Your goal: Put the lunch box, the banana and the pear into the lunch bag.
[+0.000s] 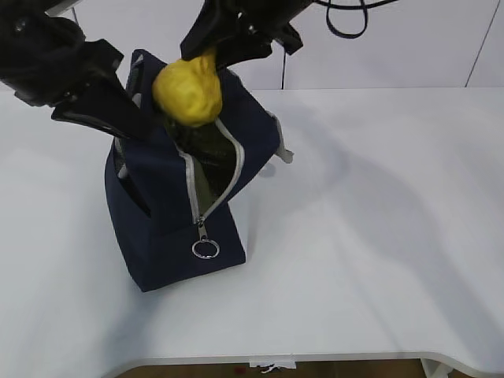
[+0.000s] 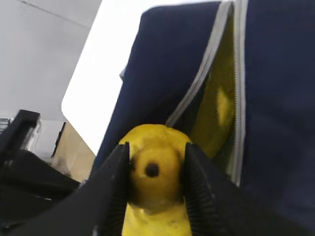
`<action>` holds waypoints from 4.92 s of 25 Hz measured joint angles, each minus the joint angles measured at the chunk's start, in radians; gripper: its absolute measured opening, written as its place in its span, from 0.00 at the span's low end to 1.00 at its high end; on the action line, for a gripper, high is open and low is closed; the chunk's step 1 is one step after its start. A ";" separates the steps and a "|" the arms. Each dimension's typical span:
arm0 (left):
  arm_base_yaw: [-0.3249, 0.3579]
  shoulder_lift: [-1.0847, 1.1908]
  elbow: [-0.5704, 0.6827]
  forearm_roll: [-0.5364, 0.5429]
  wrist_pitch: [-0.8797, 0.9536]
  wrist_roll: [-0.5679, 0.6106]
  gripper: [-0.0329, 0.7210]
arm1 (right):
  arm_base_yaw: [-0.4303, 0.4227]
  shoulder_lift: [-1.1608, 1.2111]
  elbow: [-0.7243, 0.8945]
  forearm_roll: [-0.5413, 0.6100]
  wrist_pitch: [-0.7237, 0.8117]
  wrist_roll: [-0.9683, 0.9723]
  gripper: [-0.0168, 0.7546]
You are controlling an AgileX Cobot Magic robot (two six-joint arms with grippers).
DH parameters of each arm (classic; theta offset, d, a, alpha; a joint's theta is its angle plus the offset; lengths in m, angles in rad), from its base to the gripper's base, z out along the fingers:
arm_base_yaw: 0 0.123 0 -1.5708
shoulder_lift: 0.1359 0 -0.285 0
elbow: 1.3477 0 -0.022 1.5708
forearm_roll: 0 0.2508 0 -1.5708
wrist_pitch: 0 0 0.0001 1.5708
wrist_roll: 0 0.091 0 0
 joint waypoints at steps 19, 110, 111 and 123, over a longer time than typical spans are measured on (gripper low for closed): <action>0.000 0.000 0.000 -0.010 0.002 -0.002 0.06 | 0.019 0.083 0.000 -0.069 -0.008 -0.008 0.64; -0.004 0.250 0.000 -0.627 -0.027 0.388 0.08 | 0.000 -0.124 0.162 -0.596 0.000 0.238 0.52; -0.004 0.250 0.000 -0.630 -0.024 0.388 0.10 | 0.000 -0.124 0.162 -0.594 0.000 0.238 0.55; 0.000 0.235 0.000 -0.610 0.088 0.377 0.58 | 0.000 -0.230 0.158 -0.587 0.000 0.206 0.60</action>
